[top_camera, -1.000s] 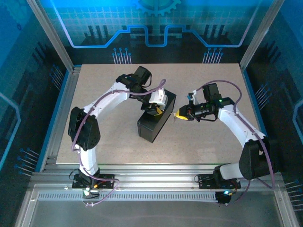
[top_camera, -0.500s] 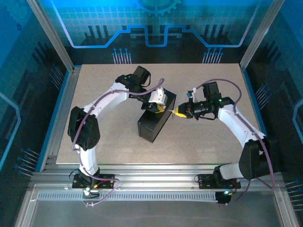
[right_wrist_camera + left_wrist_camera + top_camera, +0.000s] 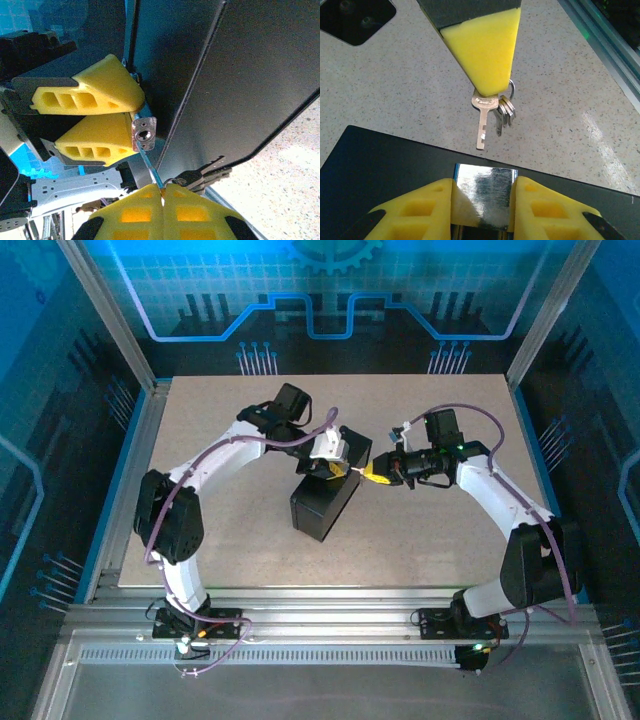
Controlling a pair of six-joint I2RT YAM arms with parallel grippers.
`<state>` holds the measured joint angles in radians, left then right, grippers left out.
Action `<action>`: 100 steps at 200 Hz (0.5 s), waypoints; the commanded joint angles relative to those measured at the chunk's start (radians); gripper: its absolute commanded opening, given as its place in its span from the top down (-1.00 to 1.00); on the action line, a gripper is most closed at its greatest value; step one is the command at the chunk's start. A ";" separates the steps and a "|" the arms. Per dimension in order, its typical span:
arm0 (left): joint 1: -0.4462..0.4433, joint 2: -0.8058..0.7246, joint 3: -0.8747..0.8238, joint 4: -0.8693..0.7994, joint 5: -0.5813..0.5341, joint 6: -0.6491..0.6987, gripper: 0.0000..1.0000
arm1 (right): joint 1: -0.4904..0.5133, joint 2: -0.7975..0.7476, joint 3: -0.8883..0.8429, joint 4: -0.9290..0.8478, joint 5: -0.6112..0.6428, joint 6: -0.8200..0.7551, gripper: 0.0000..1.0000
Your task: Unlock the padlock with the key
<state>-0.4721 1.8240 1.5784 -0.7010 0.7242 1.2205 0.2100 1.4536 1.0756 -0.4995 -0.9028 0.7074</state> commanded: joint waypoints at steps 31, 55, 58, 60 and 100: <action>0.004 -0.046 -0.010 0.056 0.086 -0.026 0.73 | 0.016 0.013 0.021 0.023 -0.035 0.009 1.00; 0.005 -0.046 -0.011 0.057 0.085 -0.027 0.73 | 0.021 0.021 0.023 0.027 -0.034 0.009 1.00; 0.004 -0.047 -0.011 0.057 0.085 -0.028 0.73 | 0.021 0.021 0.024 0.028 -0.034 0.009 1.00; 0.004 -0.047 -0.011 0.058 0.085 -0.028 0.73 | 0.021 0.022 0.024 0.028 -0.033 0.008 1.00; 0.004 -0.055 -0.020 0.064 0.086 -0.030 0.73 | 0.026 0.027 0.020 0.032 -0.027 0.013 1.00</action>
<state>-0.4721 1.8229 1.5677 -0.6636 0.7353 1.1954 0.2237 1.4685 1.0756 -0.4812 -0.9092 0.7113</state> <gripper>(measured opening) 0.279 0.047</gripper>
